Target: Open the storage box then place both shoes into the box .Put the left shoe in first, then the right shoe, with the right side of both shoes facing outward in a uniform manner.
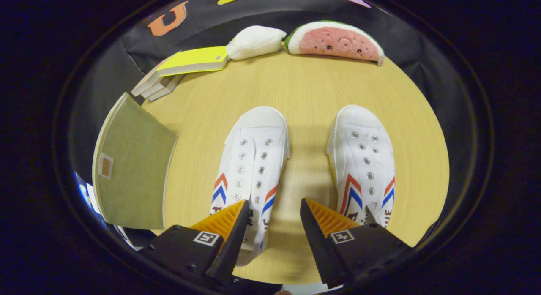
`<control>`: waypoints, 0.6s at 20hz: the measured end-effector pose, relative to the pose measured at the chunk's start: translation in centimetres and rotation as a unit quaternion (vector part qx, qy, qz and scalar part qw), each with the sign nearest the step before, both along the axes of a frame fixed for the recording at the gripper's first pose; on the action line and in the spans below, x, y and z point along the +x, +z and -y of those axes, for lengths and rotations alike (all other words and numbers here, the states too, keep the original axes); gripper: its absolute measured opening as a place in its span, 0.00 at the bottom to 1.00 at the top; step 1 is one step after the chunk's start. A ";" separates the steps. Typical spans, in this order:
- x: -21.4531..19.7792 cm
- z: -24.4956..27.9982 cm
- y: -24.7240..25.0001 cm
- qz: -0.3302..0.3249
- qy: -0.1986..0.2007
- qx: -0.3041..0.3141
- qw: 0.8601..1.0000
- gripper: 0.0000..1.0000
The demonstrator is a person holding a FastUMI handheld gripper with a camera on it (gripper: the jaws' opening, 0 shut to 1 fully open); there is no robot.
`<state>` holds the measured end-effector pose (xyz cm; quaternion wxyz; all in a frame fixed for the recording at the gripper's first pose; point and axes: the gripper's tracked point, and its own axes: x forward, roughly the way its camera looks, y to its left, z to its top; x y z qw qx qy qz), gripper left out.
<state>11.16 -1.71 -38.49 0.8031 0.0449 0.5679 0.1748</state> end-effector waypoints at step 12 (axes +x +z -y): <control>-1.4 -1.9 1.3 -0.047 -0.024 0.061 0.997 0.06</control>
